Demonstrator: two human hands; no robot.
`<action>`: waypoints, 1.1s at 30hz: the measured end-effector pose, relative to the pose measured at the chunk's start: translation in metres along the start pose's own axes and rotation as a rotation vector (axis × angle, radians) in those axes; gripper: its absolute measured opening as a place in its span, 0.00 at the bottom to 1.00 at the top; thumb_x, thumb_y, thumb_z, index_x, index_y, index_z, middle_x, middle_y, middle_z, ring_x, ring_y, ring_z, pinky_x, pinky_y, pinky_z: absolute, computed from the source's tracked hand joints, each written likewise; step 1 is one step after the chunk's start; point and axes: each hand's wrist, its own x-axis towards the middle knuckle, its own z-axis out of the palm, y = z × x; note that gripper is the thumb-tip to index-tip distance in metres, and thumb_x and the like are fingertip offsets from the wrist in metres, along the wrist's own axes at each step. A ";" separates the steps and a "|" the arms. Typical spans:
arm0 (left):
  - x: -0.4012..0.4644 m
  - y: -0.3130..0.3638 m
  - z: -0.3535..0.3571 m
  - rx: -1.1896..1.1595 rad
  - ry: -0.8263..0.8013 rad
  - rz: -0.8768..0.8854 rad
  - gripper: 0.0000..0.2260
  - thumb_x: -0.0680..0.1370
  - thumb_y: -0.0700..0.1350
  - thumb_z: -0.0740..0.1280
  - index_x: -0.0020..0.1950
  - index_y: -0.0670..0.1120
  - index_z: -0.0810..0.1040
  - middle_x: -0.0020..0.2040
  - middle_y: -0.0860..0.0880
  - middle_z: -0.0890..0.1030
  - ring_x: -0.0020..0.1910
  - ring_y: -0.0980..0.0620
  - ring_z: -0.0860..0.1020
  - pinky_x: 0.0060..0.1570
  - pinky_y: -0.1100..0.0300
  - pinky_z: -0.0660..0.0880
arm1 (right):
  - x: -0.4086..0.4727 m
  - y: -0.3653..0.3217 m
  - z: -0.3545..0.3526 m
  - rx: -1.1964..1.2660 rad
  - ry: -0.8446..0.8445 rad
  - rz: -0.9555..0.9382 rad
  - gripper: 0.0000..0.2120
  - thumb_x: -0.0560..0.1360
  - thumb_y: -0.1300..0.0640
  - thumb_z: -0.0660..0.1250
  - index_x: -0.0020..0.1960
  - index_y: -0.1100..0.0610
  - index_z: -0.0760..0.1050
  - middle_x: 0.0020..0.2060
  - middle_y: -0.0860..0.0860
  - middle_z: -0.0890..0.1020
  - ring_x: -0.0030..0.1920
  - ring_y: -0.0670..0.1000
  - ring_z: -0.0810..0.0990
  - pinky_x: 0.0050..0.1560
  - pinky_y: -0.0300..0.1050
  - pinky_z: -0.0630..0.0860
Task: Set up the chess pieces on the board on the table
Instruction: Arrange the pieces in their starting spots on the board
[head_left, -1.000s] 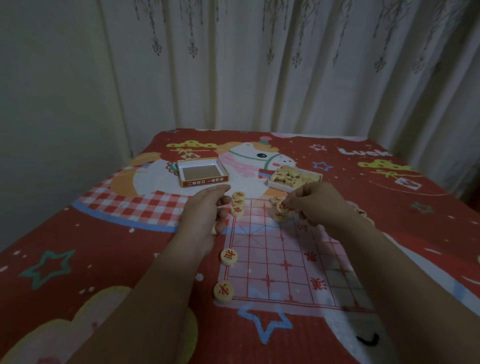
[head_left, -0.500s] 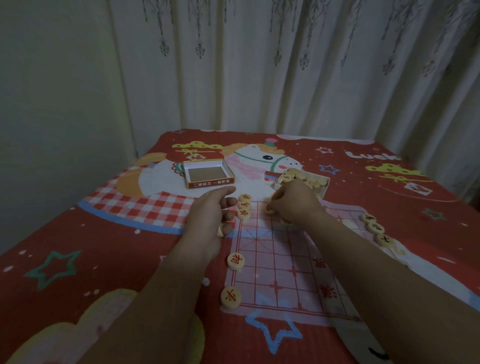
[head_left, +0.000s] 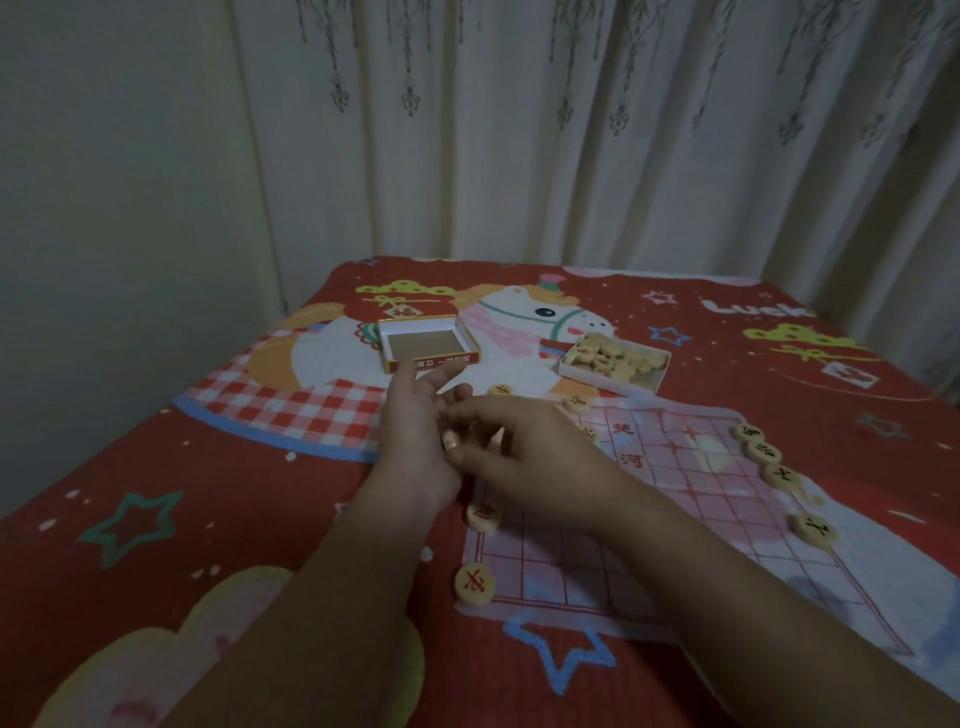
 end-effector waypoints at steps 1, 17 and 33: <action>-0.001 0.000 0.001 0.027 -0.005 0.014 0.29 0.81 0.65 0.52 0.60 0.43 0.80 0.42 0.46 0.75 0.43 0.47 0.75 0.50 0.52 0.74 | -0.001 -0.002 0.003 -0.042 -0.018 -0.017 0.12 0.79 0.55 0.67 0.62 0.50 0.79 0.49 0.45 0.82 0.46 0.43 0.78 0.47 0.41 0.75; -0.007 -0.008 0.008 0.433 -0.115 0.226 0.11 0.80 0.39 0.62 0.59 0.45 0.79 0.46 0.45 0.79 0.39 0.52 0.77 0.32 0.60 0.73 | -0.006 0.027 -0.017 0.442 0.279 0.355 0.05 0.78 0.62 0.68 0.52 0.58 0.80 0.37 0.51 0.83 0.31 0.43 0.80 0.27 0.34 0.72; -0.001 -0.007 -0.003 0.479 0.057 0.348 0.05 0.80 0.42 0.65 0.51 0.48 0.81 0.38 0.50 0.76 0.35 0.53 0.73 0.33 0.60 0.68 | -0.011 0.037 -0.035 0.459 0.397 0.457 0.03 0.76 0.63 0.70 0.44 0.62 0.79 0.36 0.56 0.82 0.28 0.44 0.77 0.26 0.40 0.72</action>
